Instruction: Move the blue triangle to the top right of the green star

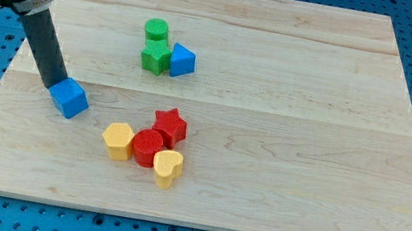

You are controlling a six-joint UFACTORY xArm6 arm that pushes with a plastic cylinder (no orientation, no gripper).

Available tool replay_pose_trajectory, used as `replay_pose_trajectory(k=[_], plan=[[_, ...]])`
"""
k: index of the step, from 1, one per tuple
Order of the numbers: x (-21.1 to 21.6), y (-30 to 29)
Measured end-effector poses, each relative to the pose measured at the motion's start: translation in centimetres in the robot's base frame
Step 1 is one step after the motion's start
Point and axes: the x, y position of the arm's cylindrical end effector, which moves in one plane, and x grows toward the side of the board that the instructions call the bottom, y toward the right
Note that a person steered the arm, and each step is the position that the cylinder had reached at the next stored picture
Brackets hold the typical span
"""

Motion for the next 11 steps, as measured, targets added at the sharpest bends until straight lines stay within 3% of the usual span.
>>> replay_pose_trajectory(k=[2,3,6,8,9,11], plan=[[-5.5,11.3],[-6.6,14.0],[-9.9,18.9],[-6.6,18.9],[-6.9,23.2],[-11.5,25.0]])
